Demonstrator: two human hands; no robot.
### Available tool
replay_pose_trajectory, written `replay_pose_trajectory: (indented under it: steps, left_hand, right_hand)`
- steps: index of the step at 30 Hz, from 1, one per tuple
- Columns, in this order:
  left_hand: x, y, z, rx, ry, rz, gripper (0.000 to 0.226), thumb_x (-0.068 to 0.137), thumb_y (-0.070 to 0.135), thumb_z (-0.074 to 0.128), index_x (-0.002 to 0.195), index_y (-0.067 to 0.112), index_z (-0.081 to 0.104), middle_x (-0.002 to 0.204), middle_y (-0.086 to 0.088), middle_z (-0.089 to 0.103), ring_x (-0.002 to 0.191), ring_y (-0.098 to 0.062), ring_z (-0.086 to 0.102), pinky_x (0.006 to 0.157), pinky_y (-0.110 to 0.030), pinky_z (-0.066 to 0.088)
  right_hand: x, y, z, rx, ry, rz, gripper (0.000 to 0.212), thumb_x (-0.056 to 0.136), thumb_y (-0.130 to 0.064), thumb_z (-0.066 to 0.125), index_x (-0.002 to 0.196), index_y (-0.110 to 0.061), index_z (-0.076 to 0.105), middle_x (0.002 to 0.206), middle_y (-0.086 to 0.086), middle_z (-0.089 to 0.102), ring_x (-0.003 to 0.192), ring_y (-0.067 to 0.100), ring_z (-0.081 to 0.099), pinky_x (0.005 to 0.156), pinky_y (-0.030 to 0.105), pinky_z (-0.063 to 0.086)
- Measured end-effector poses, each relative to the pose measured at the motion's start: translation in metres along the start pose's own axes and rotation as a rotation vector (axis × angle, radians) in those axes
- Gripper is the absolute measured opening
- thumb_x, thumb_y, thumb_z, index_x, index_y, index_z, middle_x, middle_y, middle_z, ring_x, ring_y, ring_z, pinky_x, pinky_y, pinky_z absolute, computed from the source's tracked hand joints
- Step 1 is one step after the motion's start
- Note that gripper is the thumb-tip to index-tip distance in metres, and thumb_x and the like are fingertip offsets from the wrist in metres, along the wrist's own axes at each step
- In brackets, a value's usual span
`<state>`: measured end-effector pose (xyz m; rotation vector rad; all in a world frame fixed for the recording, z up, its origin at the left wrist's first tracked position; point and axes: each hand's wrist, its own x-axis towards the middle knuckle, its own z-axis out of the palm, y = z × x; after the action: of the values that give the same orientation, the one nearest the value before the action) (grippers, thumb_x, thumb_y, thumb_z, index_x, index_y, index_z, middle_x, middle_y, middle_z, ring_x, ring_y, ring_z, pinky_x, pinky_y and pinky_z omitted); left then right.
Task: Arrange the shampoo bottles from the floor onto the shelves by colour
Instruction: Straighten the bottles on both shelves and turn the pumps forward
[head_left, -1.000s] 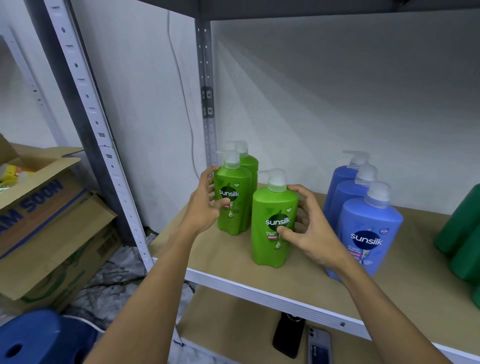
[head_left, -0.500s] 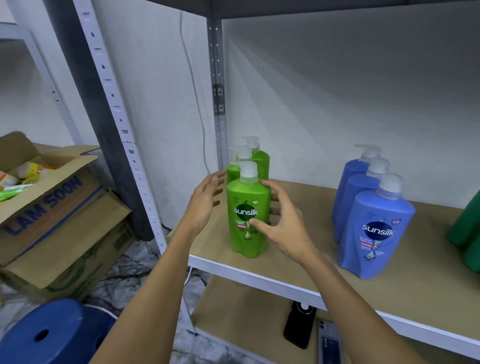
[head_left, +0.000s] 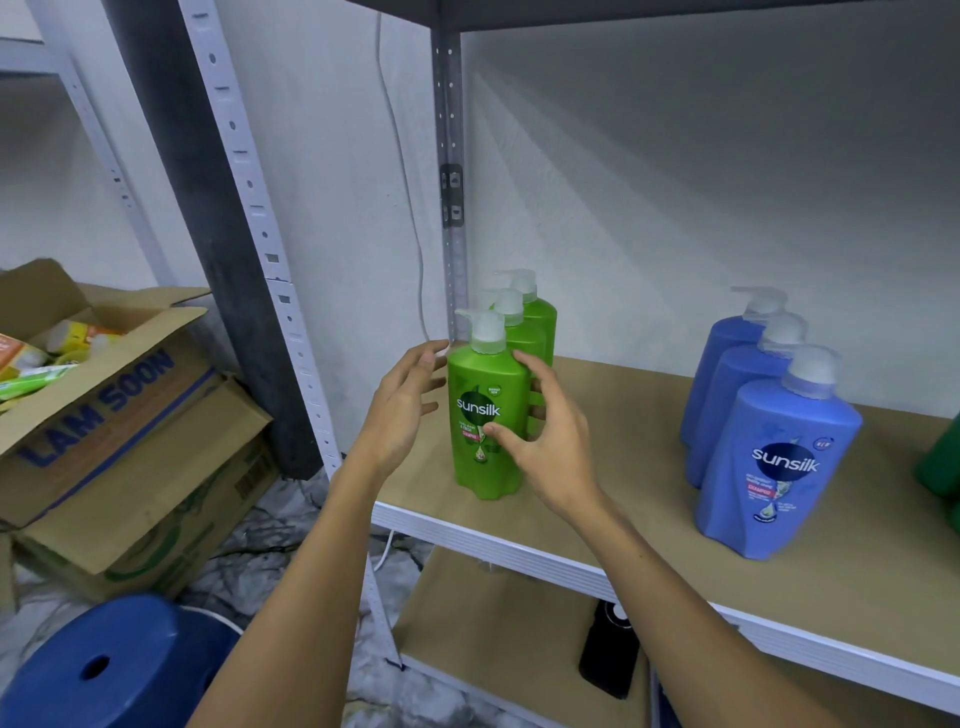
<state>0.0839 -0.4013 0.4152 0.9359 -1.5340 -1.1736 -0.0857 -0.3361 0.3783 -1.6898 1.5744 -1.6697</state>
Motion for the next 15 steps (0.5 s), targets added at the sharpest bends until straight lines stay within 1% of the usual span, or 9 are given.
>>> replay_pose_trajectory:
  steps: [5, 7, 10, 12, 15]
  left_hand:
    - [-0.0022, 0.002, -0.0007, -0.012, -0.001, -0.008, 0.032, 0.107, 0.036, 0.039, 0.133, 0.03, 0.057, 0.131, 0.004, 0.064, 0.119, -0.02, 0.061, 0.098, -0.041, 0.051]
    - [-0.0039, 0.0034, 0.0004, -0.015, -0.002, -0.012, 0.029, 0.107, 0.034, 0.04, 0.129, 0.033, 0.059, 0.129, 0.006, 0.065, 0.118, -0.018, 0.062, 0.095, -0.041, 0.052]
    - [-0.0076, 0.0068, 0.003, -0.022, -0.01, -0.006, 0.025, 0.107, 0.031, 0.041, 0.119, 0.038, 0.062, 0.121, 0.013, 0.068, 0.111, -0.013, 0.065, 0.088, -0.037, 0.053]
    - [-0.0091, 0.0084, 0.004, -0.016, -0.01, 0.001, 0.025, 0.107, 0.03, 0.041, 0.118, 0.038, 0.062, 0.12, 0.012, 0.068, 0.109, -0.012, 0.066, 0.086, -0.035, 0.052]
    - [-0.0099, 0.0086, 0.0046, 0.002, -0.015, 0.012, 0.025, 0.106, 0.03, 0.043, 0.121, 0.038, 0.062, 0.12, 0.009, 0.069, 0.109, -0.01, 0.066, 0.088, -0.034, 0.052]
  right_hand:
    - [0.0033, 0.0026, 0.002, -0.009, 0.005, -0.003, 0.088, 0.072, -0.018, 0.09, 0.143, -0.043, 0.044, 0.137, -0.007, 0.059, 0.121, 0.014, 0.06, 0.101, 0.043, 0.053]
    - [0.0041, 0.0032, 0.0029, -0.011, 0.01, -0.003, 0.088, 0.072, -0.018, 0.089, 0.143, -0.043, 0.044, 0.137, -0.007, 0.059, 0.121, 0.014, 0.06, 0.102, 0.043, 0.052]
    - [0.0053, 0.0037, 0.0038, -0.01, 0.017, -0.001, 0.088, 0.072, -0.018, 0.089, 0.143, -0.044, 0.043, 0.137, -0.007, 0.059, 0.121, 0.014, 0.06, 0.102, 0.044, 0.052]
    - [0.0059, 0.004, 0.004, -0.015, 0.014, -0.001, 0.089, 0.072, -0.018, 0.09, 0.142, -0.045, 0.043, 0.137, -0.007, 0.059, 0.121, 0.014, 0.059, 0.102, 0.044, 0.052]
    - [0.0062, 0.0048, 0.0037, -0.013, 0.001, 0.003, 0.089, 0.072, -0.019, 0.09, 0.143, -0.045, 0.042, 0.138, -0.007, 0.057, 0.122, 0.015, 0.059, 0.102, 0.044, 0.052]
